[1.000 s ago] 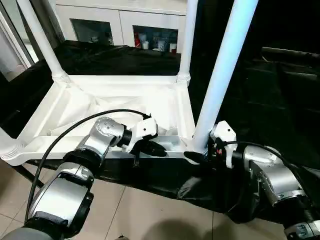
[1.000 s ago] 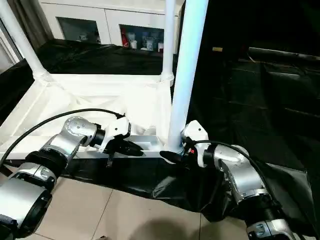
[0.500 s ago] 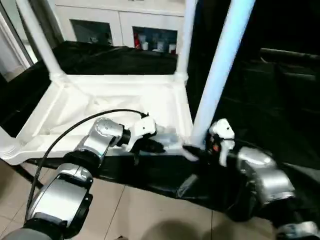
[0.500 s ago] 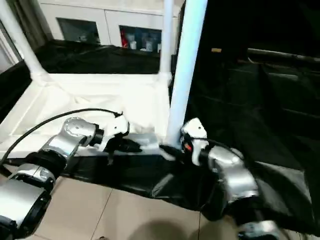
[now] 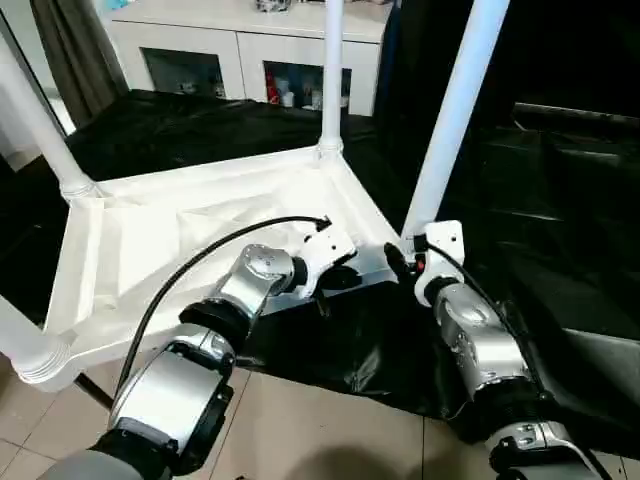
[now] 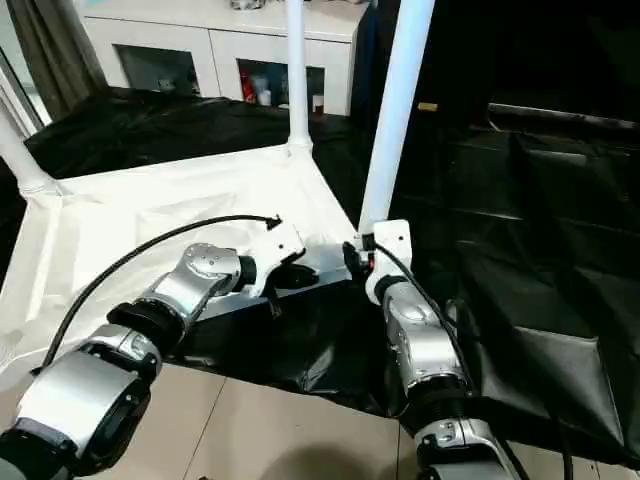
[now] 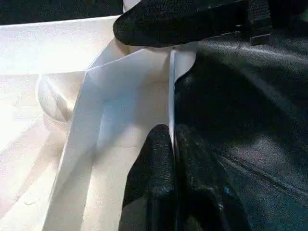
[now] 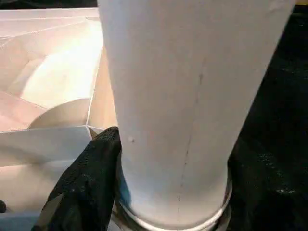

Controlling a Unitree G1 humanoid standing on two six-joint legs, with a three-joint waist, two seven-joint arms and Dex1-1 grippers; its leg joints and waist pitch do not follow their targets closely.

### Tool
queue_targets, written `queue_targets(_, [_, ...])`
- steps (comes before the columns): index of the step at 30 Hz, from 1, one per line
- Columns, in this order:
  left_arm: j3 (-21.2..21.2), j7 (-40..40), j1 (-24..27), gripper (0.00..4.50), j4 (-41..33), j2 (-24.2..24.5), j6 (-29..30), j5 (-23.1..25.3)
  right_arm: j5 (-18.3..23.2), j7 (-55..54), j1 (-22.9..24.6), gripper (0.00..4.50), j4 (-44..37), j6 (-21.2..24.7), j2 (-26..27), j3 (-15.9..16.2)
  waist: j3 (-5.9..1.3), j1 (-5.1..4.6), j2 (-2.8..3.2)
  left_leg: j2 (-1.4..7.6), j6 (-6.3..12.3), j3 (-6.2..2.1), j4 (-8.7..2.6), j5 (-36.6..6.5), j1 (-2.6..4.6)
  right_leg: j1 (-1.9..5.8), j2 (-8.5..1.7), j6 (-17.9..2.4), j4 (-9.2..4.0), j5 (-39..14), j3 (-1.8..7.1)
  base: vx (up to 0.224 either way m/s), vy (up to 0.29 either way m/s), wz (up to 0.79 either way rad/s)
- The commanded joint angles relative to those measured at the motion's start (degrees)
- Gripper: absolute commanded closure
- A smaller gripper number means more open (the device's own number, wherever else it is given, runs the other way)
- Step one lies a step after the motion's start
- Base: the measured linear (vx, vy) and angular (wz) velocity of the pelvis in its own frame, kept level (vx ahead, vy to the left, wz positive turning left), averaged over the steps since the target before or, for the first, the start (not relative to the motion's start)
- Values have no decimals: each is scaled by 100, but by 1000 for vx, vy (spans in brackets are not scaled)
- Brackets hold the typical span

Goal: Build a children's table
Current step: Rotate leg to tighten

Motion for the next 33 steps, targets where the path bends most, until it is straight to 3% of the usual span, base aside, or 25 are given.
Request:
queue_targets(1, [-62, 212, -90, 450, 44, -165, -84, 58, 91, 497, 51, 147, -52, -89, 303, 357, -291, -23, -26, 120, 134, -52, -455, -1580, 21, 205, -364, -1047, -514, -1835, 243, 0, 0, 0])
queue_targets(4, [-26, -96, -40, 450, -24, 126, -279, -9, 329, 1013, 40, 107, -272, -143, -41, 206, -303, -18, 2, 117, 189, -56, -451, -1530, 11, 229, -374, -1119, -491, -1660, 238, 0, 0, 0])
queue_targets(5, [-10, -160, -33, 450, -37, 180, -300, -27, 349, 1125, 37, 96, -312, -138, -124, 208, -320, -22, -25, 118, 248, -47, -433, -1480, 4, 249, -365, -1150, -476, -1509, 238, 0, 0, 0])
queue_targets(6, [-9, -272, -21, 450, -55, 259, -357, -27, 406, 1350, 46, 96, -384, -70, -245, 220, -334, -17, 6, 121, 299, -43, -413, -1287, -12, 253, -365, -1234, -446, -1184, 243, 0, 0, 0])
queue_targets(7, [-11, -319, -14, 450, -65, 288, -394, -26, 423, 1438, 54, 88, -417, -39, -293, 233, -347, -19, -8, 120, 324, -43, -401, -1156, -31, 275, -364, -1276, -415, -992, 241, 0, 0, 0])
queue_targets(9, [-10, -745, 54, 450, -150, 489, -565, -73, 511, 2178, 169, 67, -727, 138, -698, 411, -410, 13, -7, 115, 559, -44, -328, -498, -70, 325, -348, -1463, -288, 78, 234, 0, 0, 0])
queue_targets(10, [-16, -967, 94, 450, -196, 582, -631, -101, 529, 2528, 255, 67, -893, 167, -898, 523, -405, 7, 8, 116, 647, -32, -313, -425, -83, 303, -343, -1532, -262, 298, 232, 0, 0, 0])
queue_targets(11, [-31, -1197, 133, 450, -241, 676, -708, -128, 543, 2860, 343, 67, -1048, 173, -1083, 620, -400, 5, -37, 113, 715, -31, -309, -388, -94, 317, -338, -1560, -262, 410, 220, 0, 0, 0])
queue_targets(12, [-37, -1258, 144, 450, -255, 703, -718, -133, 550, 2946, 370, 67, -1090, 178, -1133, 643, -387, 26, -15, 125, 801, -17, -299, -454, -103, 311, -343, -1611, -248, 418, 211, 0, 0, 0])
queue_targets(13, [-73, -1685, 225, 450, -368, 878, -792, -192, 582, 3429, 518, 67, -1314, 183, -1419, 771, -384, 39, -61, 133, 800, -13, -304, -509, -84, 312, -341, -1612, -268, 318, 204, 0, 0, 0])
queue_targets(15, [-92, -2413, 362, 450, -620, 1125, -777, -383, 597, 3989, 654, 67, -1527, 172, -1751, 921, -358, 75, -62, 168, 792, -10, -322, -664, -81, 302, -366, -1627, -273, -91, 209, 0, 0, 0])
queue_targets(17, [-81, -2858, 452, 450, -810, 1261, -653, -543, 599, 4219, 664, 67, -1578, 189, -1873, 992, -347, 68, -38, 186, 717, 3, -337, -827, -51, 250, -360, -1645, -305, -393, 216, 0, 0, 0])
queue_targets(19, [-82, -3039, 500, 450, -897, 1350, -564, -596, 626, 4377, 645, 67, -1590, 197, -1934, 1046, -330, 78, -52, 197, 564, 7, -357, -1015, -38, 233, -363, -1629, -325, -691, 221, 0, 0, 0])
queue_targets(25, [-35, -3078, 536, 450, -894, 1438, -566, -623, 641, 4510, 533, 67, -1548, 233, -1943, 1120, -344, 171, -60, 193, 476, 14, -347, -832, -26, 228, -372, -1582, -293, -543, 239, 0, 0, 0])
queue_targets(26, [-44, -3100, 586, 450, -978, 1455, -545, -631, 651, 4580, 521, 67, -1584, 266, -1953, 1163, -352, 176, -108, 184, 500, 19, -340, -735, -38, 242, -370, -1583, -277, -398, 238, 0, 0, 0])
queue_targets(27, [-44, -3101, 587, 450, -982, 1456, -543, -632, 651, 4580, 521, 67, -1584, 266, -1953, 1164, -351, 185, -94, 186, 502, 10, -340, -711, -45, 250, -377, -1591, -259, -381, 236, 0, 0, 0])
queue_targets(28, [-47, -3126, 619, 450, -1053, 1456, -502, -646, 672, 4649, 520, 93, -1593, 287, -1958, 1183, -356, 191, -83, 187, 530, 12, -333, -670, -48, 245, -378, -1582, -258, -344, 235, 0, 0, 0])
queue_targets(33, [-24, -3148, 673, 450, -1168, 1450, -430, -653, 662, 4760, 544, 138, -1577, 287, -1982, 1232, -352, 188, -122, 185, 532, 20, -331, -670, -42, 237, -372, -1570, -261, -380, 234, 0, 0, 0])
